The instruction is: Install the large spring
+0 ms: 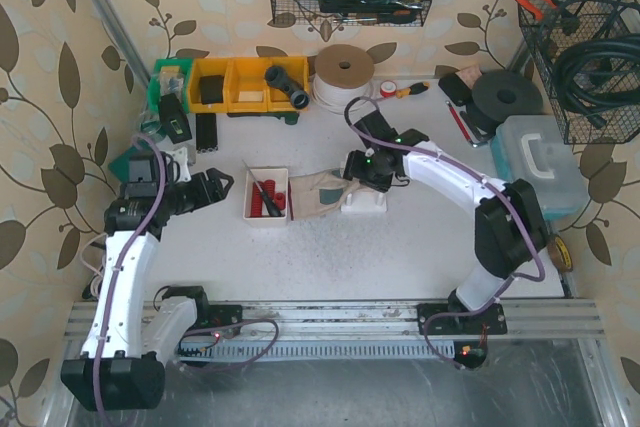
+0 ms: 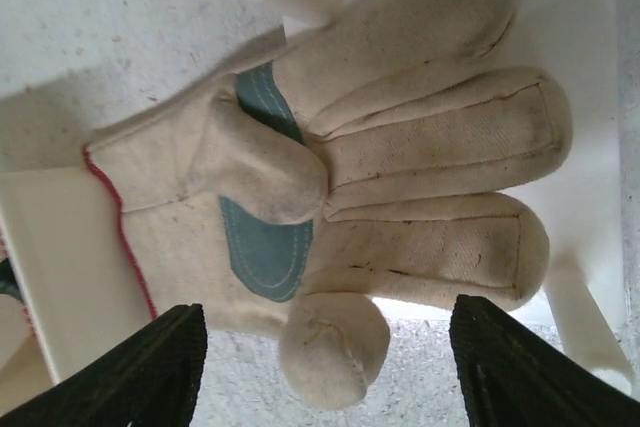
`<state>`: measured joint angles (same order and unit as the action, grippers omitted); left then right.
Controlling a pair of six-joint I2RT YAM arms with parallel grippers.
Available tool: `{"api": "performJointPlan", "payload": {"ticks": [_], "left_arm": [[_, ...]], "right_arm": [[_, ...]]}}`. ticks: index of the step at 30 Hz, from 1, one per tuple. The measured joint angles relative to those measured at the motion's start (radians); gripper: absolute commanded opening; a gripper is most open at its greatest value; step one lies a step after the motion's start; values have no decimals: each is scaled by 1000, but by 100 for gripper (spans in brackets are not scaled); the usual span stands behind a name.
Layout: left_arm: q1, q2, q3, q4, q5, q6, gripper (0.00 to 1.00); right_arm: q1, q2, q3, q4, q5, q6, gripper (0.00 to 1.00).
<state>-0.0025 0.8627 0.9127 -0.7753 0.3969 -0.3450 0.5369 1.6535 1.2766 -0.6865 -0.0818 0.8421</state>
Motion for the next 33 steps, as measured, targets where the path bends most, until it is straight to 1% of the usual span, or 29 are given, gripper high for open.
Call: {"api": "performJointPlan", "payload": {"ticks": [3, 4, 6, 10, 11, 12, 13, 14, 20, 25, 29, 33], "left_arm": [[-9, 1, -15, 0, 6, 0, 82], [-13, 1, -17, 0, 8, 0, 82], [-13, 1, -18, 2, 14, 0, 82], [-13, 1, -18, 15, 27, -1, 82], [-13, 1, -18, 18, 29, 0, 82], [-13, 1, -18, 18, 29, 0, 82], [-13, 1, -18, 19, 30, -1, 82], [-13, 1, -18, 19, 30, -1, 82], [-13, 9, -18, 23, 32, -2, 81], [-13, 29, -17, 24, 34, -9, 81], [-13, 47, -2, 24, 32, -25, 81], [-13, 76, 35, 21, 22, -35, 81]], "right_arm": [[10, 28, 2, -2, 13, 18, 52], [13, 35, 3, -3, 16, 21, 49], [18, 48, 4, -2, 19, 29, 45], [21, 64, 5, -3, 27, 36, 43], [21, 66, 5, -4, 29, 37, 39], [22, 67, 6, -6, 31, 37, 30], [24, 68, 6, -8, 34, 40, 14], [27, 69, 7, -8, 35, 39, 0], [36, 75, 36, -34, 37, 37, 0], [44, 65, 122, -74, 50, 35, 0], [43, 51, 255, -101, 51, 4, 0], [13, 71, 470, -135, 32, -55, 0]]}}
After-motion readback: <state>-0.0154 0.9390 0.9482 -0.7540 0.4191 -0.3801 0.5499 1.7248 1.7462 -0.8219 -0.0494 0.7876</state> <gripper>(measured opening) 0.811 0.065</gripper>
